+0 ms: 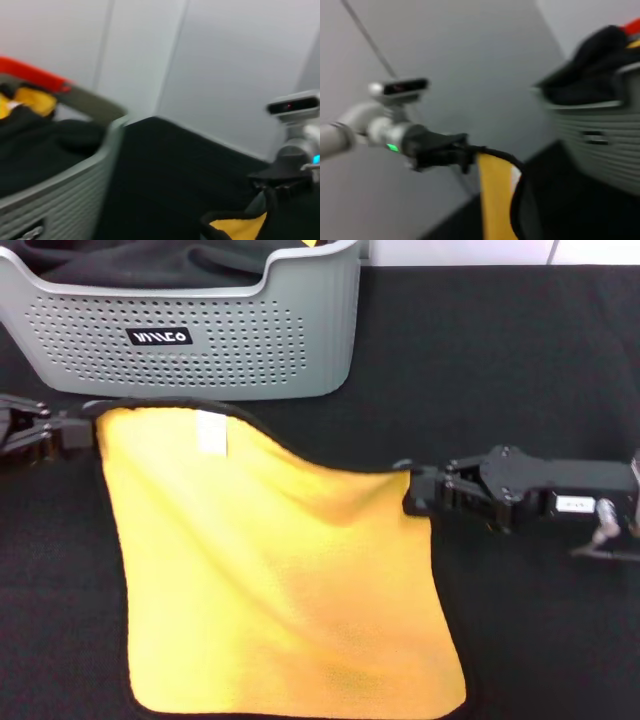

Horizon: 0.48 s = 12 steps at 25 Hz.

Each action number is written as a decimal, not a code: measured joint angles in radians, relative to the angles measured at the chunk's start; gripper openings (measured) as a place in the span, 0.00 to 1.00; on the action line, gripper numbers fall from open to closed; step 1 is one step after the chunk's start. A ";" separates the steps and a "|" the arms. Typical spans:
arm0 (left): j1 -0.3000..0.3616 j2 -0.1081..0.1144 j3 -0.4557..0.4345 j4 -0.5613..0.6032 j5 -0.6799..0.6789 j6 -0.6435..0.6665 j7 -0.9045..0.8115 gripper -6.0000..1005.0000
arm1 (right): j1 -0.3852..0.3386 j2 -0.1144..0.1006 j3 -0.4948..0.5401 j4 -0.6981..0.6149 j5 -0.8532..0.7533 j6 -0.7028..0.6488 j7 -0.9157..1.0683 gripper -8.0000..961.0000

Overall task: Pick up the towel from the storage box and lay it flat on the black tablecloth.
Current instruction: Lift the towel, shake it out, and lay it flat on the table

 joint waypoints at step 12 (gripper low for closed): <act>-0.090 -0.036 -0.003 -0.066 0.135 -0.215 -0.008 0.02 | 0.041 0.002 0.031 -0.003 -0.012 0.269 -0.066 0.06</act>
